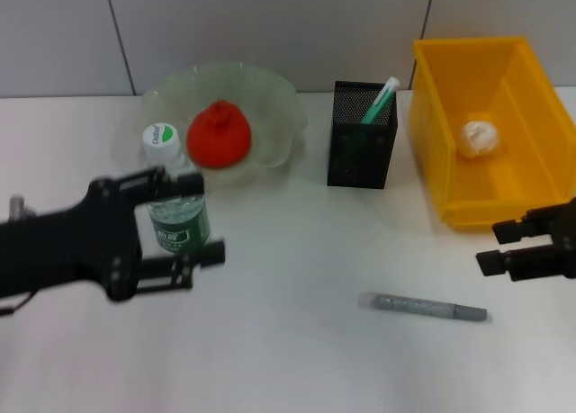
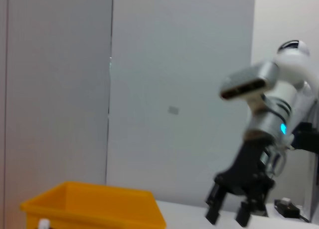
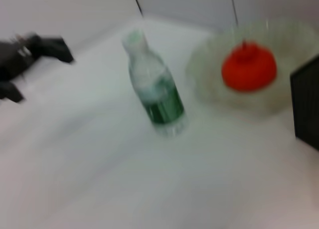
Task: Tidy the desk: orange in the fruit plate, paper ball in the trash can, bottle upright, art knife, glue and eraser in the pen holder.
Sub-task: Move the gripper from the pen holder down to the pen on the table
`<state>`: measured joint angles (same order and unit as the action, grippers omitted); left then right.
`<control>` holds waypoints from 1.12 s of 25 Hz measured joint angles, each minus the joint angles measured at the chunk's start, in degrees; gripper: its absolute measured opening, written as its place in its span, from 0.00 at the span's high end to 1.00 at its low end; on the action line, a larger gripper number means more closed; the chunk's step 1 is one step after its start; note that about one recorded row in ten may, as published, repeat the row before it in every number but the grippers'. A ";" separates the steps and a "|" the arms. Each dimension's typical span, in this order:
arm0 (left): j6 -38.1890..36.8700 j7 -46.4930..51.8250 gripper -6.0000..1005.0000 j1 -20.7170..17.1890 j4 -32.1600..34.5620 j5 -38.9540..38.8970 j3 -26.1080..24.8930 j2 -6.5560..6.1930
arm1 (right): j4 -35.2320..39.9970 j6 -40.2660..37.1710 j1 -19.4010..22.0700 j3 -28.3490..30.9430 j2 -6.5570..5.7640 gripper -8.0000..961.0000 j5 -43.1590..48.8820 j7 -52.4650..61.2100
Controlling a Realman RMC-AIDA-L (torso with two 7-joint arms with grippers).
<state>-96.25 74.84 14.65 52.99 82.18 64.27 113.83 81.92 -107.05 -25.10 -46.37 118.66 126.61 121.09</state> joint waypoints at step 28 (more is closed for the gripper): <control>-3.15 -7.20 0.19 -1.82 -12.09 8.41 -6.16 1.14 | -20.55 13.92 -24.03 -34.85 0.72 0.34 21.78 0.97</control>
<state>-99.39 67.64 12.83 40.90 90.59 58.12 114.97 61.37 -93.12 -49.12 -81.22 119.38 148.39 122.06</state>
